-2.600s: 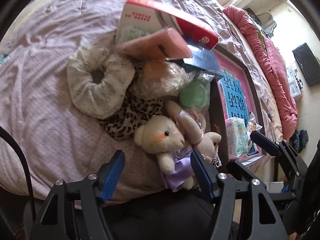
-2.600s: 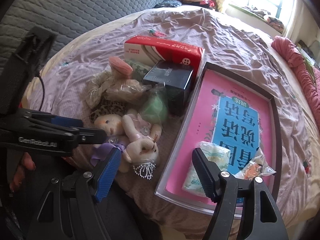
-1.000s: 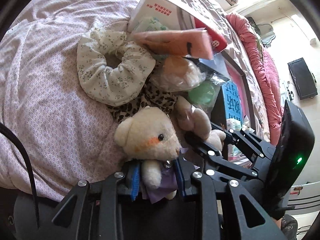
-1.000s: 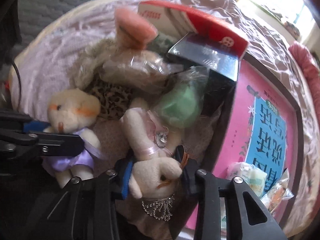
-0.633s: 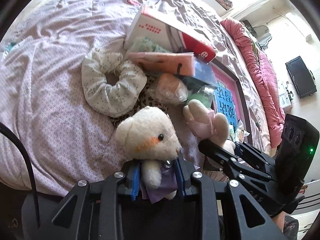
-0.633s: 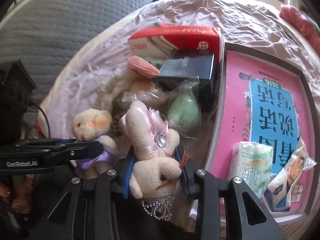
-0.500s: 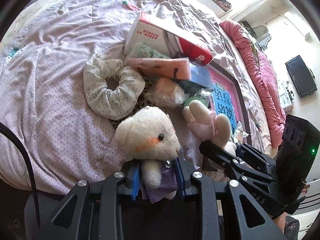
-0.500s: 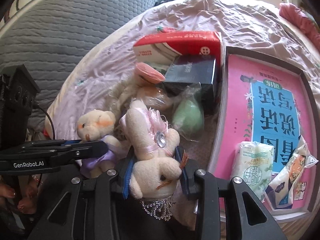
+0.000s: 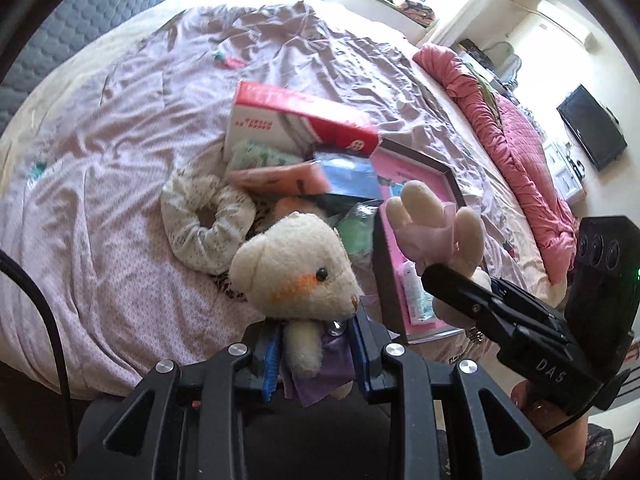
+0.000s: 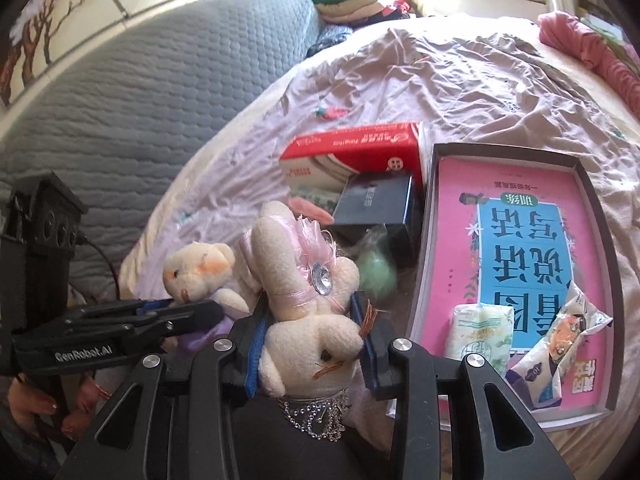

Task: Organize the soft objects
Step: 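Carry the teddy bear with the left tool while the right carries the bunny over the tray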

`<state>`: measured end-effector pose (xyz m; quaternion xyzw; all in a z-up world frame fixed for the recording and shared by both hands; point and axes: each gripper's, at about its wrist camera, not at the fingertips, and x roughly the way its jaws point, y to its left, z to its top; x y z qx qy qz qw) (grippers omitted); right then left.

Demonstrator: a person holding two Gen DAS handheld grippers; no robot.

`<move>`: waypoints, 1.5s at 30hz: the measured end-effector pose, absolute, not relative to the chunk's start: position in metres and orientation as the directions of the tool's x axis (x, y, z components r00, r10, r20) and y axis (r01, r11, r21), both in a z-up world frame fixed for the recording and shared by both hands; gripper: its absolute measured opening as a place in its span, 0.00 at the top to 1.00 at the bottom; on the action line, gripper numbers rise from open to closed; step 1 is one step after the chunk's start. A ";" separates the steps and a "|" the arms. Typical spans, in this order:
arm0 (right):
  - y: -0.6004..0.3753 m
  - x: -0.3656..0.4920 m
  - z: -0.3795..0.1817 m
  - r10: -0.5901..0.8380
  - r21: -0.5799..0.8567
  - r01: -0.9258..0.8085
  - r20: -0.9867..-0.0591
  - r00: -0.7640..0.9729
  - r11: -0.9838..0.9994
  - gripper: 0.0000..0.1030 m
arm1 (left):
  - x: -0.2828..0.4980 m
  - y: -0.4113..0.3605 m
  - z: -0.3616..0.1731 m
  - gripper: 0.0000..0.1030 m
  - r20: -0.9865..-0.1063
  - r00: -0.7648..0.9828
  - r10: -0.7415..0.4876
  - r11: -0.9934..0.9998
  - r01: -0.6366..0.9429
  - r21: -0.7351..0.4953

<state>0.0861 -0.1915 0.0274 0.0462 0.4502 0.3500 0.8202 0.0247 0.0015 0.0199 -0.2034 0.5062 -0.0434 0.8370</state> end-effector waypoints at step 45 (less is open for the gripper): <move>-0.353 0.079 0.073 0.545 0.509 -0.261 -0.559 0.625 0.820 0.62 | 0.078 -0.144 0.073 0.71 -0.792 0.496 -0.355 0.934 0.158 -0.320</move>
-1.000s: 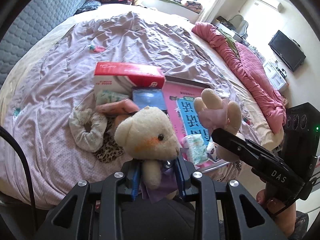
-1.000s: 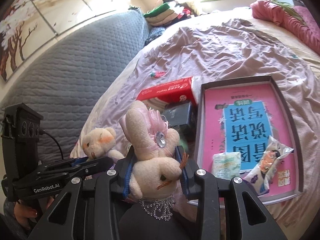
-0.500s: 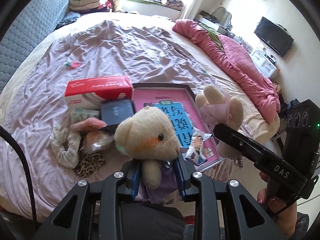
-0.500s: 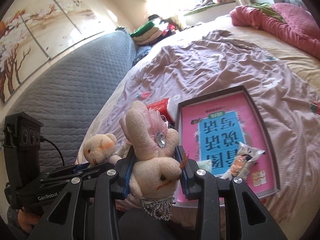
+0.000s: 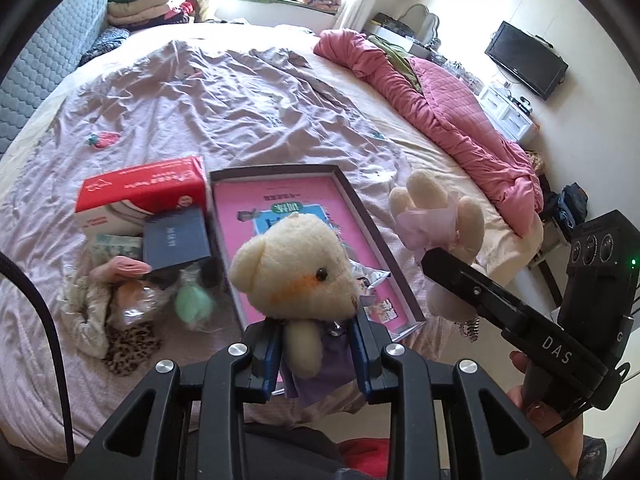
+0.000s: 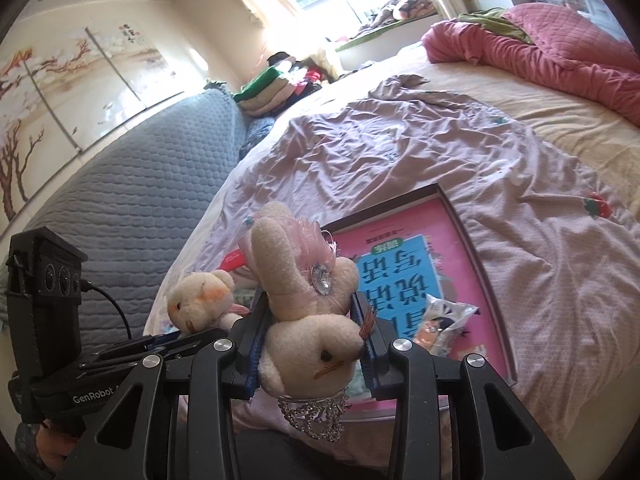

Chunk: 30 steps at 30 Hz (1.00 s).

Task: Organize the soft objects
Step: 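Carry the teddy bear with the left tool while the right carries the bunny over the tray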

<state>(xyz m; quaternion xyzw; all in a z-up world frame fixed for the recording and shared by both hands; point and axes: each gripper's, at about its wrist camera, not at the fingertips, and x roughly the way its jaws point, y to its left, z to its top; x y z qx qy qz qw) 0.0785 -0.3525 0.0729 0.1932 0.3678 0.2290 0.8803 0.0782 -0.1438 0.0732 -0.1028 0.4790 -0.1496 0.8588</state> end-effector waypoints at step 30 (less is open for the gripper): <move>-0.390 0.095 0.020 0.388 0.400 -0.131 -0.672 0.631 0.907 0.61 | 0.121 -0.209 0.003 0.71 -0.846 0.375 -0.380 0.922 0.228 -0.313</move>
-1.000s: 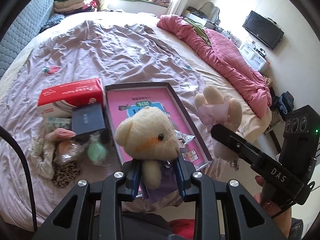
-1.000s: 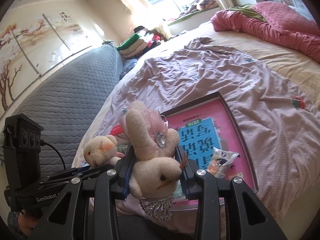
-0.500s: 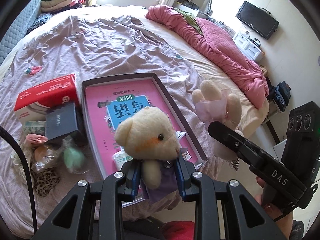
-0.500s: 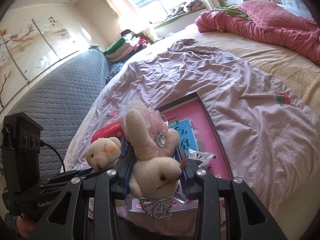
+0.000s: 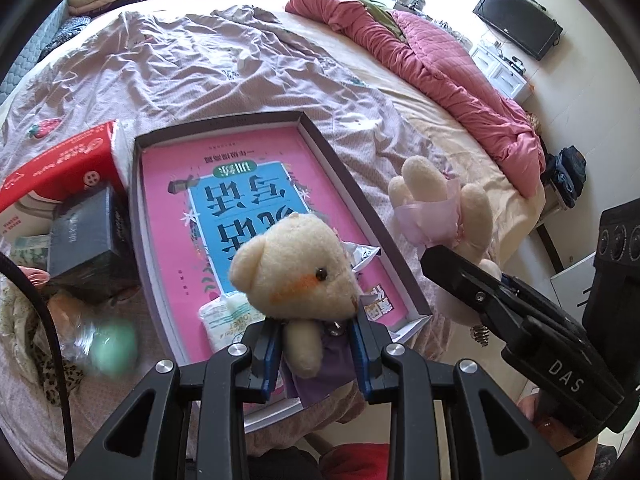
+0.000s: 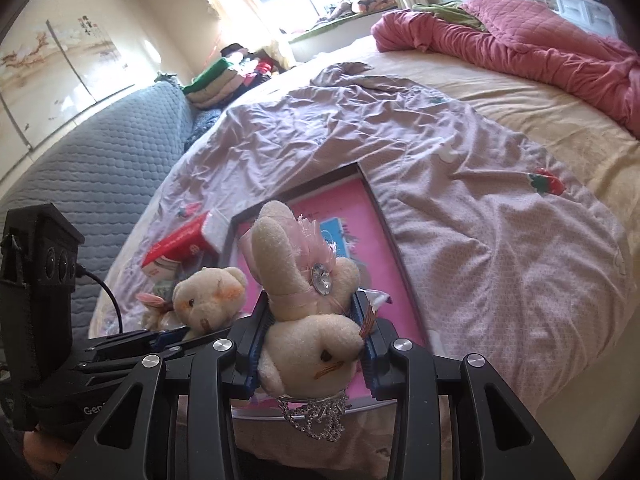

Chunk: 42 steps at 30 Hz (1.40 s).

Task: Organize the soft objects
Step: 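Carry the teddy bear with the left tool while the right carries the bunny over the tray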

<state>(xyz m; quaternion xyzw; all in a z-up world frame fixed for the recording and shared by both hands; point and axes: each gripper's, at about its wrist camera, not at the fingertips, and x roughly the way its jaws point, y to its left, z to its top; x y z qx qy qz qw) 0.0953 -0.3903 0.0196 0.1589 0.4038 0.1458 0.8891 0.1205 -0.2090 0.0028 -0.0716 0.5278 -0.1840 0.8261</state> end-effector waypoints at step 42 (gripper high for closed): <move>-0.373 0.118 -0.042 0.247 0.249 -0.073 -0.795 0.555 0.966 0.59 | 0.150 -0.208 -0.051 0.70 -0.884 0.298 -0.360 0.930 0.186 -0.316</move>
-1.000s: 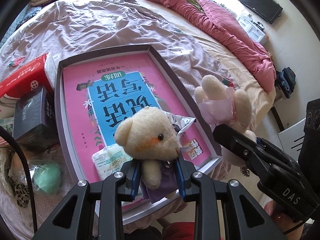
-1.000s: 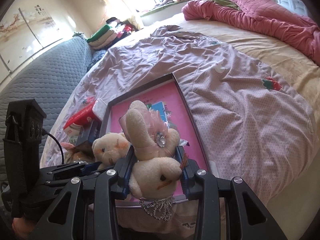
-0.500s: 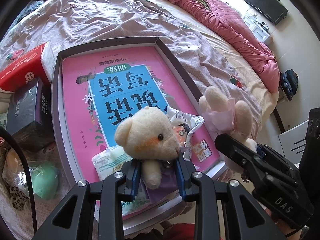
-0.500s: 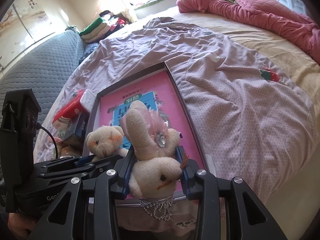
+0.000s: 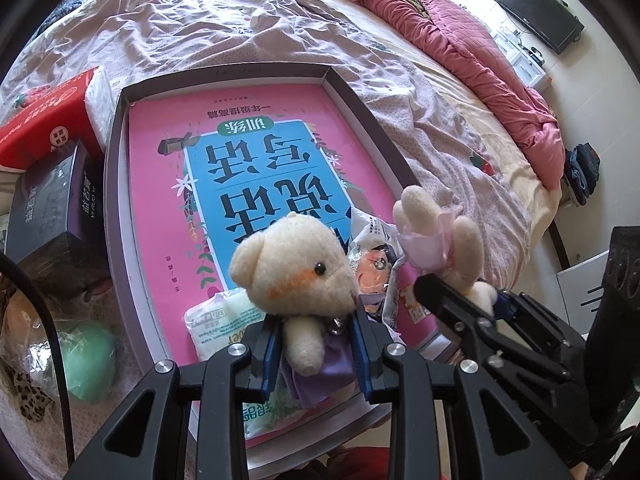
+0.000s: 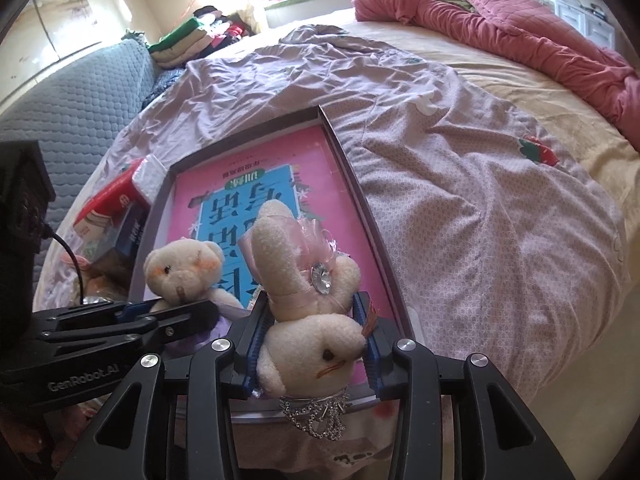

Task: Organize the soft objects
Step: 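Carry the teddy bear with the left tool while the right carries the bunny over the tray, then lower the teddy bear onto the tray with the left tool while the right releases the bunny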

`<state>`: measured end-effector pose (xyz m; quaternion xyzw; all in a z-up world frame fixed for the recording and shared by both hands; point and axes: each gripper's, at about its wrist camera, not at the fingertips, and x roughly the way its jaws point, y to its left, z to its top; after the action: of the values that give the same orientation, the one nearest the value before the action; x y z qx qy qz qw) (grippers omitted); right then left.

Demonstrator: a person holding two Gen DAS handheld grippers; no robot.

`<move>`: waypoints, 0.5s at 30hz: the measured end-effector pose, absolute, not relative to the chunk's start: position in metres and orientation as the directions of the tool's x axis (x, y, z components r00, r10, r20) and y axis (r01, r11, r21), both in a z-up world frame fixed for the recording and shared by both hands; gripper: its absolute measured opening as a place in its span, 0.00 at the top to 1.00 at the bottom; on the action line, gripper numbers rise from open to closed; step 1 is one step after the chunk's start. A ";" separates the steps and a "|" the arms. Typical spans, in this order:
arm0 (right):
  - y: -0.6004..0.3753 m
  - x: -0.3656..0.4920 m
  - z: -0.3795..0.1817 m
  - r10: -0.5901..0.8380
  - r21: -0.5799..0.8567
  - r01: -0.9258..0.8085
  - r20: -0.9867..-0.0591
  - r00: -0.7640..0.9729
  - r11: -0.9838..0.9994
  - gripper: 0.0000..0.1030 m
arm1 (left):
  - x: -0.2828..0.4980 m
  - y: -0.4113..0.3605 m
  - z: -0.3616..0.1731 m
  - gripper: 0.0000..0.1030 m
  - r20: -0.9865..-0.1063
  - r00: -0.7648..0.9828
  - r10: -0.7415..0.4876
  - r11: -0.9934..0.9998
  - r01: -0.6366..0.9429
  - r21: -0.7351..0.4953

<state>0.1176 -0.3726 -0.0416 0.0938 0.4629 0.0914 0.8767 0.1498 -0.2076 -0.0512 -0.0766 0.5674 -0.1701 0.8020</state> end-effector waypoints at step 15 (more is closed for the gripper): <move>-0.371 0.119 -0.044 0.267 0.271 -0.075 -0.795 0.545 0.960 0.50 | 0.153 -0.205 -0.054 0.69 -0.879 0.287 -0.381 0.923 0.171 -0.345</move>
<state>0.1190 -0.3713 -0.0442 0.1029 0.4669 0.0981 0.8728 0.1533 -0.2054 -0.0535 -0.0921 0.5713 -0.1731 0.7970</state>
